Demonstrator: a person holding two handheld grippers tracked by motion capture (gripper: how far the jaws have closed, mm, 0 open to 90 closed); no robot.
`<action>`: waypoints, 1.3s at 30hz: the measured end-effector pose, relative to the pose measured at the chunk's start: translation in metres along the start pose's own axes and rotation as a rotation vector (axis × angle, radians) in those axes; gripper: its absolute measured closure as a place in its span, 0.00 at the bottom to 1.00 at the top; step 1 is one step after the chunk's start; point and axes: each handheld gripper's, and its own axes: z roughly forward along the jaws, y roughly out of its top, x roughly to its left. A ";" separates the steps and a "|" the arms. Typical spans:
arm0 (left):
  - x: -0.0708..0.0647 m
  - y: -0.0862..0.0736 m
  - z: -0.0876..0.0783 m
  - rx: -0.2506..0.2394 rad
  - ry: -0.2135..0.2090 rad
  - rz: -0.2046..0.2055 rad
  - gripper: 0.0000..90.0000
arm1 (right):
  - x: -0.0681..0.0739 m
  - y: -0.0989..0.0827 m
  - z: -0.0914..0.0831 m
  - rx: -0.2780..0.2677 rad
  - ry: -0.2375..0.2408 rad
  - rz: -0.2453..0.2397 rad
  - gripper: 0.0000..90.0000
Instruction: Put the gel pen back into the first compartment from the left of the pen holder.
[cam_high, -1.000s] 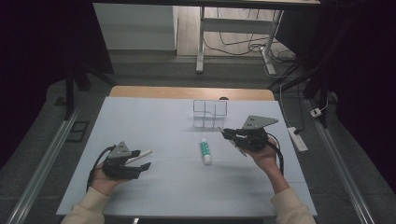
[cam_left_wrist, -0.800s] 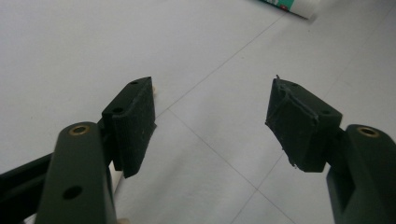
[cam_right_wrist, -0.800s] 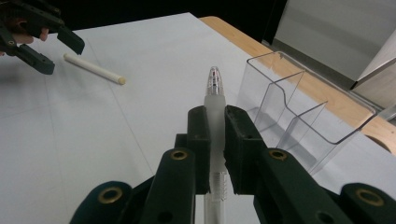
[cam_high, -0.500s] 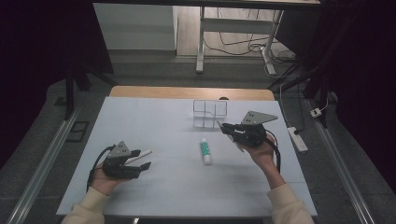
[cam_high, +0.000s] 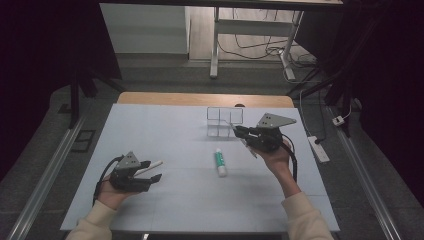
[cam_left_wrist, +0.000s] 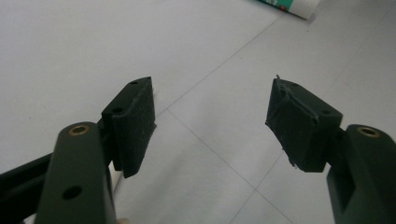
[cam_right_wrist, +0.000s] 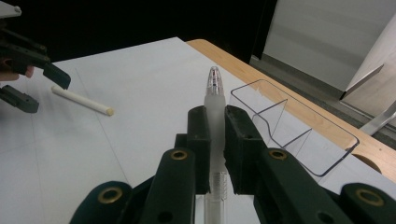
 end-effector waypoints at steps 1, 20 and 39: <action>0.000 0.000 0.000 0.000 0.000 0.000 0.36 | 0.000 0.000 0.001 -0.005 0.001 0.003 0.89; 0.000 0.000 0.001 0.005 0.001 0.000 0.36 | -0.002 0.006 0.009 -0.031 -0.005 0.009 0.89; 0.000 0.000 0.001 0.004 0.001 0.000 0.36 | -0.008 0.012 0.012 -0.093 -0.022 0.055 0.89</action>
